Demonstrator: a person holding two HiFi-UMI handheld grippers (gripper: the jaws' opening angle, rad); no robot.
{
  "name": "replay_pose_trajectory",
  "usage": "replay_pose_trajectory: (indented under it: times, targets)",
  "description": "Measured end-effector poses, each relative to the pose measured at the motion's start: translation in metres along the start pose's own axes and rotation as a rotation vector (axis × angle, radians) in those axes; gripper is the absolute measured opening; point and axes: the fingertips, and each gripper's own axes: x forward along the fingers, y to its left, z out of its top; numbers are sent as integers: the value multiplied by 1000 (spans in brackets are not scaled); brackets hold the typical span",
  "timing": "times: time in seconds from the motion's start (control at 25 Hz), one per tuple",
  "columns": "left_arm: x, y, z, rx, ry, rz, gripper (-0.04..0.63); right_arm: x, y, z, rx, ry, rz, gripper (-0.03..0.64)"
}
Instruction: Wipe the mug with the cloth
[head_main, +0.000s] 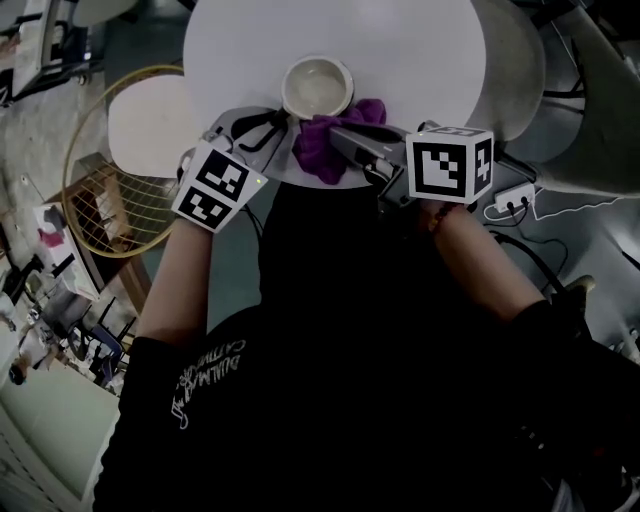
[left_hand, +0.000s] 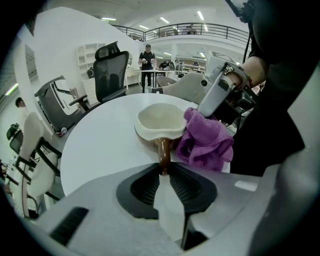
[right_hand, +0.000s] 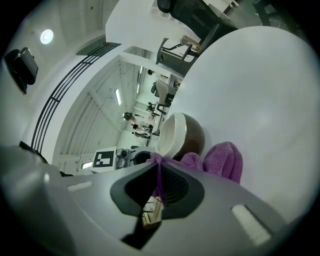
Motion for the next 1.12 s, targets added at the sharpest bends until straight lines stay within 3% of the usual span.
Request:
replay_pose_trajectory:
  times: [0.56, 1.12]
  targets:
    - [1, -4, 1, 73, 63, -61, 71, -31, -24, 36, -40, -75, -94, 15]
    - [3, -5, 5, 40, 46, -75, 74, -38, -45, 70, -38, -125, -138, 15]
